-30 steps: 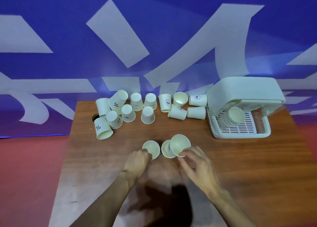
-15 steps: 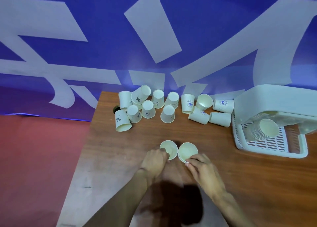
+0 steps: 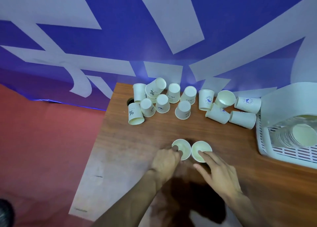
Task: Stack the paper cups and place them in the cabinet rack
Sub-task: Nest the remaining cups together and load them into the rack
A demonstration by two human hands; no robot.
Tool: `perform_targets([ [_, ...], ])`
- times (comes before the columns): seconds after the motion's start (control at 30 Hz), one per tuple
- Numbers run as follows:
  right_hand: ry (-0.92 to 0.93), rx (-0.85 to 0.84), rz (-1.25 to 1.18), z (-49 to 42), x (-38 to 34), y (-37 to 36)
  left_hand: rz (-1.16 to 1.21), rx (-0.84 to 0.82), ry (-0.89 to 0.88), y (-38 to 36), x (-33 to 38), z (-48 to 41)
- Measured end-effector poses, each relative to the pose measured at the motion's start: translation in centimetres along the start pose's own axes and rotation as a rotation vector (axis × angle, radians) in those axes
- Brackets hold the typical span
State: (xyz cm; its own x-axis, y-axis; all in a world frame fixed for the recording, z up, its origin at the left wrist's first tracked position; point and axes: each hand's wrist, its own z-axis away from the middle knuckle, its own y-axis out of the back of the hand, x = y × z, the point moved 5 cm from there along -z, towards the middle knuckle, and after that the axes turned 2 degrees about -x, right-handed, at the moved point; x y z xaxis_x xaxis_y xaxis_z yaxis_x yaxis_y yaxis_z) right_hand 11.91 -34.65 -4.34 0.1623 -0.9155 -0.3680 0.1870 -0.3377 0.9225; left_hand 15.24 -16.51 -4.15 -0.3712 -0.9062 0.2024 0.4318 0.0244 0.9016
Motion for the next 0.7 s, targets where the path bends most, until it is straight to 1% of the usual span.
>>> perform_targets([
  [0.07,-0.007,0.048,-0.062,-0.8,-0.1,1.9,0.058,0.105,-0.073,0.4,-0.7,0.4],
  [0.13,0.001,0.08,-0.105,-3.2,-0.2,3.5,0.107,0.287,-0.109,1.8,-1.9,0.9],
  [0.17,0.014,0.074,-0.097,-5.0,-0.3,4.1,0.115,0.384,-0.079,2.9,-2.9,1.0],
  [0.23,0.07,0.035,-0.034,-9.2,-1.1,4.1,0.125,0.51,0.081,5.1,-6.1,0.7],
  [0.33,0.144,-0.011,0.021,-15.3,-2.9,3.0,0.126,0.515,0.369,6.6,-12.3,-1.4],
  [0.4,0.176,-0.034,0.074,-18.2,-3.5,1.8,0.163,0.45,0.482,7.0,-15.2,-3.0],
  [0.53,0.17,-0.085,0.129,-20.4,-2.8,0.2,0.205,0.287,0.575,6.3,-17.6,-6.1],
  [0.6,0.176,-0.093,0.116,-20.4,-2.3,0.1,0.202,0.281,0.586,5.8,-17.8,-6.9],
  [0.7,0.186,-0.078,0.131,-19.8,-1.5,0.2,0.235,0.348,0.594,5.4,-17.4,-7.3],
])
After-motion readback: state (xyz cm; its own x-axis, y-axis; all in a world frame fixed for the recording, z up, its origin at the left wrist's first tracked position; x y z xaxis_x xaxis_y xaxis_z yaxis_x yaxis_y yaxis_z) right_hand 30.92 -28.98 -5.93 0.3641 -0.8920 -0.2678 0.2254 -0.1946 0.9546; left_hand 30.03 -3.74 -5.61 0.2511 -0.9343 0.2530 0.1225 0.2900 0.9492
